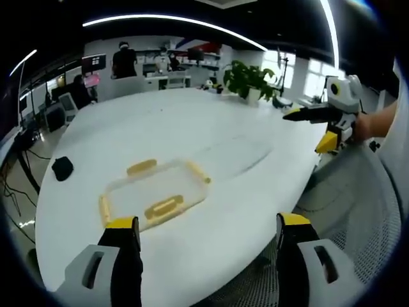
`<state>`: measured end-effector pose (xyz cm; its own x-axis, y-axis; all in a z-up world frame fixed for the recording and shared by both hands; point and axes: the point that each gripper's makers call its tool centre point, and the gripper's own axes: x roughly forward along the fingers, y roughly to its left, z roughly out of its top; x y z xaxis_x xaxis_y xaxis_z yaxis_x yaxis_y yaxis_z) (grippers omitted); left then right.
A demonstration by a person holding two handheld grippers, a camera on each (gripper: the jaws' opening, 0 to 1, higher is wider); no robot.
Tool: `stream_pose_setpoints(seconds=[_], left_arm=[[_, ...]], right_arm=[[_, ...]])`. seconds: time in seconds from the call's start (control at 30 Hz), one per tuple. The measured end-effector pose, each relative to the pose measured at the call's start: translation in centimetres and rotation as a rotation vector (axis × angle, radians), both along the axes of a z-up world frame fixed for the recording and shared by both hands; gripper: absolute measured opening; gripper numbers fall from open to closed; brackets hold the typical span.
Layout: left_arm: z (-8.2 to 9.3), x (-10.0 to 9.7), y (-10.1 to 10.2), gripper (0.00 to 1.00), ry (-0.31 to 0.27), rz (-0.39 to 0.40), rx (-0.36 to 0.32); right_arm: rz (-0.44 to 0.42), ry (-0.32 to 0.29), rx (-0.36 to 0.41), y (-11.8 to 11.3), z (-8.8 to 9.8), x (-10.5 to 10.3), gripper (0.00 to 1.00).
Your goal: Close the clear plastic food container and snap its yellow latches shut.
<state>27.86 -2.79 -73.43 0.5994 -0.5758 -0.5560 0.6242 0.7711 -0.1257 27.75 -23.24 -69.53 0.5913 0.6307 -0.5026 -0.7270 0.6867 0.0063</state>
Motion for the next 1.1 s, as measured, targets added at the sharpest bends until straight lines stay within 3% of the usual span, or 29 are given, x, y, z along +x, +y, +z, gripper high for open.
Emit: stream_pose_setpoints(seconds=[0.5,1.1], left_arm=[[0.1,-0.1,-0.2,0.84,-0.009,-0.029,0.021],[0.1,0.3,-0.2,0.8,-0.018,-0.066,0.05]], right_arm=[[0.016,-0.011,-0.014,0.4,0.4,0.4,0.84],[0.105,0.001,-0.068,2.6,-0.4,0.7,0.76]])
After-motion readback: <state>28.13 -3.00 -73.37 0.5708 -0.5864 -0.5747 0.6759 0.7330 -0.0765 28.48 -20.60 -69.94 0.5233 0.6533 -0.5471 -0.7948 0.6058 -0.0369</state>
